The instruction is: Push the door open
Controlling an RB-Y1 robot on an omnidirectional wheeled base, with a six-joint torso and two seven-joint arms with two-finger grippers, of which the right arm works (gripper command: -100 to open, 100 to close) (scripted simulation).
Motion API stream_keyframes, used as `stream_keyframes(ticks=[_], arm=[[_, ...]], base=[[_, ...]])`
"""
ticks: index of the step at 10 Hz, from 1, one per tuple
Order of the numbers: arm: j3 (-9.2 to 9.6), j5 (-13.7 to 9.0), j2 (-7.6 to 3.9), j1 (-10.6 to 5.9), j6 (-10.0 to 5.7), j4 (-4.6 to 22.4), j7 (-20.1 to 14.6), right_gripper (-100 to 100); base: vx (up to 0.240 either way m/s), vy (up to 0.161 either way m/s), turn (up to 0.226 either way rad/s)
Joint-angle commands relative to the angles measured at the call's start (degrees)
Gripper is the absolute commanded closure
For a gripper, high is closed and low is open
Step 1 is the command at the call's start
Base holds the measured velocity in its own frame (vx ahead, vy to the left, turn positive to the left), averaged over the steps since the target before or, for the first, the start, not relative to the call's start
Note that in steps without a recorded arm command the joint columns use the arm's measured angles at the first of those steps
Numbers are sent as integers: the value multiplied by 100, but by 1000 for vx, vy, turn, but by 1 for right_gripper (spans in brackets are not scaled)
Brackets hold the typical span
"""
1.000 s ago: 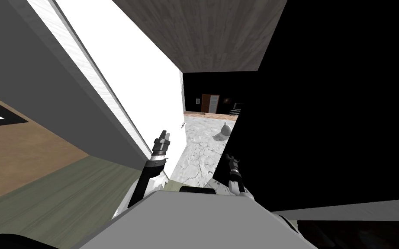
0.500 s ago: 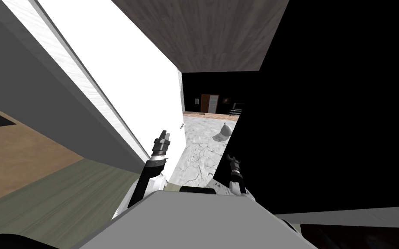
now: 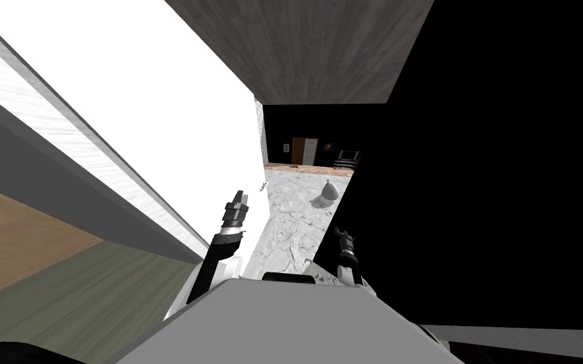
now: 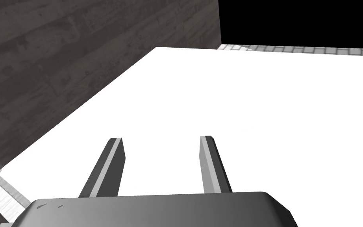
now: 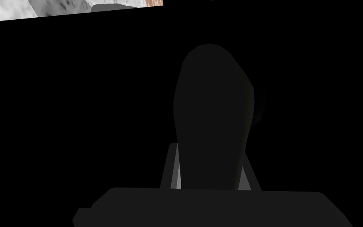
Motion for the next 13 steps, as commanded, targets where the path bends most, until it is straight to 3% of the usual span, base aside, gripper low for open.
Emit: stream_keyframes(ticks=[1, 13], arm=[[-155, -91, -55, 61, 48, -128, 69, 100], [-647, -400, -149, 168, 58, -86, 247, 100]], base=[[169, 44, -50], [161, 19, -49]])
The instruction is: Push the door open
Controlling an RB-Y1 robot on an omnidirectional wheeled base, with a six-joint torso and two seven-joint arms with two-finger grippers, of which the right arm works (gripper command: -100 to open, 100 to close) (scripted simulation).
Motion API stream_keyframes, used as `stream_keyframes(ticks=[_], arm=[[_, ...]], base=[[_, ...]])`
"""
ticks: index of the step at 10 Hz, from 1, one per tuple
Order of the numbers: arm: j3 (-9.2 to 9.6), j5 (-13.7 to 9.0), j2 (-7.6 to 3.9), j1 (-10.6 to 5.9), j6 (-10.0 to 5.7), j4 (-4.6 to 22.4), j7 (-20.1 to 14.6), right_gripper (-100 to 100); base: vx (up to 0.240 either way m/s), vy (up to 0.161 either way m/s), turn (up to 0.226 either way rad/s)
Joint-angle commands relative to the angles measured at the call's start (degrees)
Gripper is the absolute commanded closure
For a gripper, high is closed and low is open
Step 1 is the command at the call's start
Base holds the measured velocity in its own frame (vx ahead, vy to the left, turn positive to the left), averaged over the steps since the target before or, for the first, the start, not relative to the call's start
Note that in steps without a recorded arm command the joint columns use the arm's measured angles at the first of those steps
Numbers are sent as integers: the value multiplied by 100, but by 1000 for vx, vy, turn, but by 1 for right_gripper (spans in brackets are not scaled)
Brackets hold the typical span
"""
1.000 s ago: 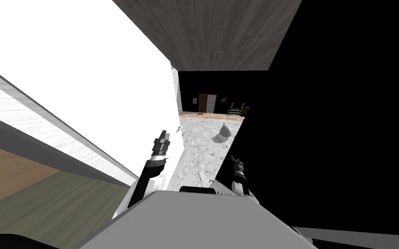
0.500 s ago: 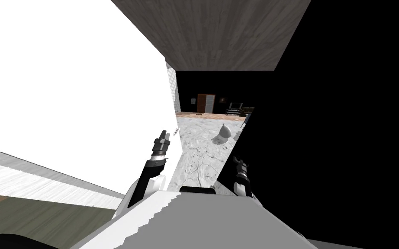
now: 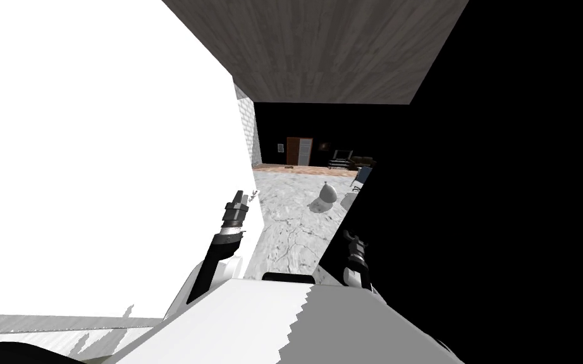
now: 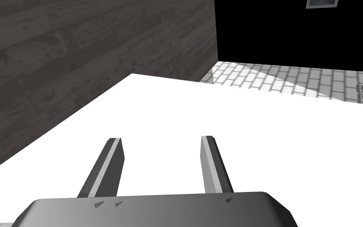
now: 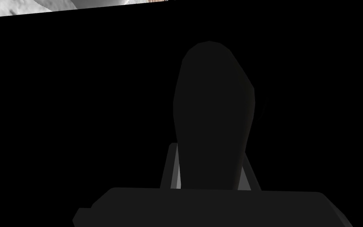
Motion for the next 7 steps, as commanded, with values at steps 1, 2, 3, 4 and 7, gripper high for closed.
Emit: stream_keyframes(ticks=[1, 2, 3, 4, 7], arm=[[-88, -56, -3, 66, 41, -124, 53, 100], [-88, -56, -3, 66, 41, -106, 53, 100], [-170, -111, -18, 76, 29, -106, 84, 100], [-215, -142, -26, 81, 22, -96, 102, 100], [-321, -213, -46, 94, 7, -73, 143, 100]], base=[[192, -37, -30], [133, -17, -25], [152, -36, -37], [187, -38, -39], [183, -40, -35]])
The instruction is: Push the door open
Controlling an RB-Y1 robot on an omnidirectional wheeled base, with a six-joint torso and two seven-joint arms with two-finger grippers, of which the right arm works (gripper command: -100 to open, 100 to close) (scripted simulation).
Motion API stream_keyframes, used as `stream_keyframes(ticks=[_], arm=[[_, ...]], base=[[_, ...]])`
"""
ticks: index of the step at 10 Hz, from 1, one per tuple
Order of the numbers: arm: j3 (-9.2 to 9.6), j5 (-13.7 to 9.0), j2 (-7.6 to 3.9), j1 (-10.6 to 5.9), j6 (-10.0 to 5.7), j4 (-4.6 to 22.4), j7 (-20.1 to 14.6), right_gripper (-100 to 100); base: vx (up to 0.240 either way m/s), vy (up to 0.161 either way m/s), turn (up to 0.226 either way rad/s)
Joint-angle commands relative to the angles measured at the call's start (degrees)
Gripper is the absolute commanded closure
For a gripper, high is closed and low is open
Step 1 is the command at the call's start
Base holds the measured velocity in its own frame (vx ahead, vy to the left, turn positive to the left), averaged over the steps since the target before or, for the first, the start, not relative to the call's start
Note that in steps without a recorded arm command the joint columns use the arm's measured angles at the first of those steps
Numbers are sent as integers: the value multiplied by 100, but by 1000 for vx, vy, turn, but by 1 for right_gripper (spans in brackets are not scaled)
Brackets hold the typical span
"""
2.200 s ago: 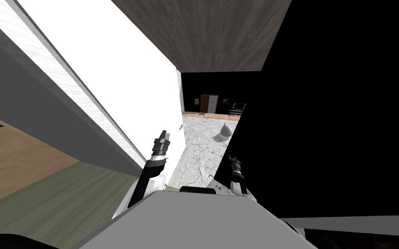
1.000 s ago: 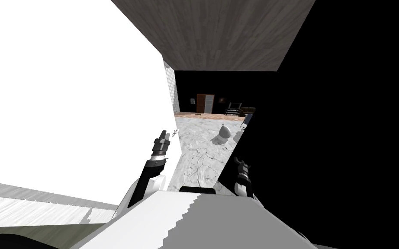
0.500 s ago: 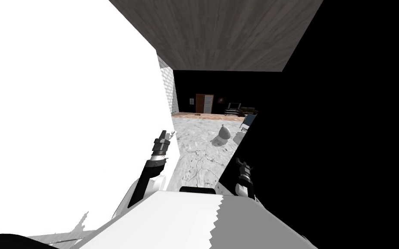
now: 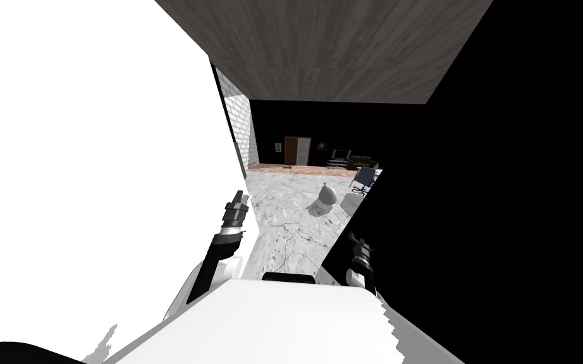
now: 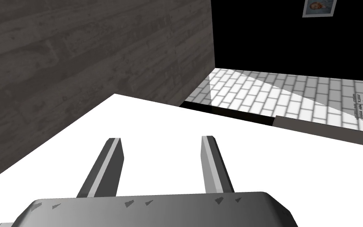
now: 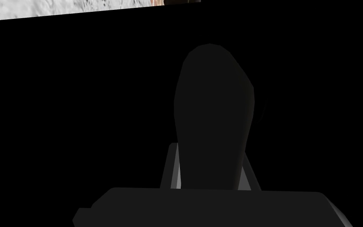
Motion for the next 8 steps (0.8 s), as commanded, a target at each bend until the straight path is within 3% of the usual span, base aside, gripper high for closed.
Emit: stream_keyframes(ticks=[1, 8], arm=[[-49, -30, -73, -58, -96, 164, -24, 100], [-453, -302, -147, -9, -156, 253, 131, 100]], base=[[84, -22, -12], [167, -42, -39]])
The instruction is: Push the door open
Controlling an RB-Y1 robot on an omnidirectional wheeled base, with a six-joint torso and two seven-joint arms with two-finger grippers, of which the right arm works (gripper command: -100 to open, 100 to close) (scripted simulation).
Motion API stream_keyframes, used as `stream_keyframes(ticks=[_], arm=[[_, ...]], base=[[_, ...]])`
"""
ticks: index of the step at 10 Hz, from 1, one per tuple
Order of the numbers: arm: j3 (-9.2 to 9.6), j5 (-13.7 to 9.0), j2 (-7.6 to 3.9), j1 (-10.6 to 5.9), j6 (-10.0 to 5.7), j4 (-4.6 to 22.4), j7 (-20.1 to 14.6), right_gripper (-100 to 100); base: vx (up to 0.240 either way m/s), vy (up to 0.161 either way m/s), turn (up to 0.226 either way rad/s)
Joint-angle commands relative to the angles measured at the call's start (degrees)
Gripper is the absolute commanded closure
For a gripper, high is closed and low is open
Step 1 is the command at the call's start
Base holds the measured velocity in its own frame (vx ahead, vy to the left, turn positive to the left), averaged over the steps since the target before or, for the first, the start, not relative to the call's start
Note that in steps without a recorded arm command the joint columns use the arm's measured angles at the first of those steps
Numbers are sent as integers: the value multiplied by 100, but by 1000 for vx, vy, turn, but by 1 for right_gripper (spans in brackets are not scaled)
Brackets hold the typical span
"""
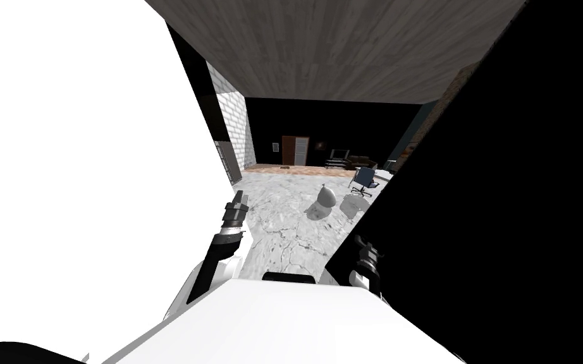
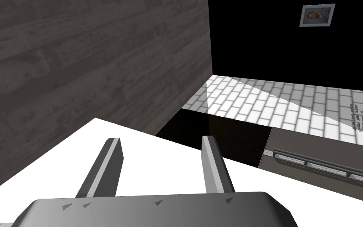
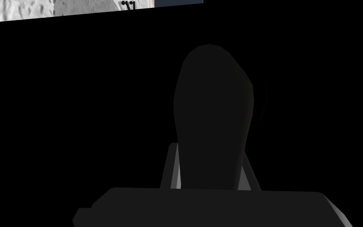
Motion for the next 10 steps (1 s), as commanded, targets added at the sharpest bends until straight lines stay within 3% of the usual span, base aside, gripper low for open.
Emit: stream_keyframes(ticks=[1, 2, 3, 6, 7, 10], arm=[[-98, -57, -3, 115, 63, -159, 64, 100], [-98, -57, -3, 115, 63, -159, 64, 100], [-224, -143, -26, 130, 44, -131, 112, 100], [-224, -143, -26, 130, 44, -107, 112, 100], [-345, -224, -48, 145, 27, -104, 159, 100], [-430, -281, -64, 155, 14, -114, 191, 100]], base=[[149, -21, -31], [57, -9, -16], [140, -30, -66], [85, -17, -13], [117, -18, -41], [186, -40, -51]])
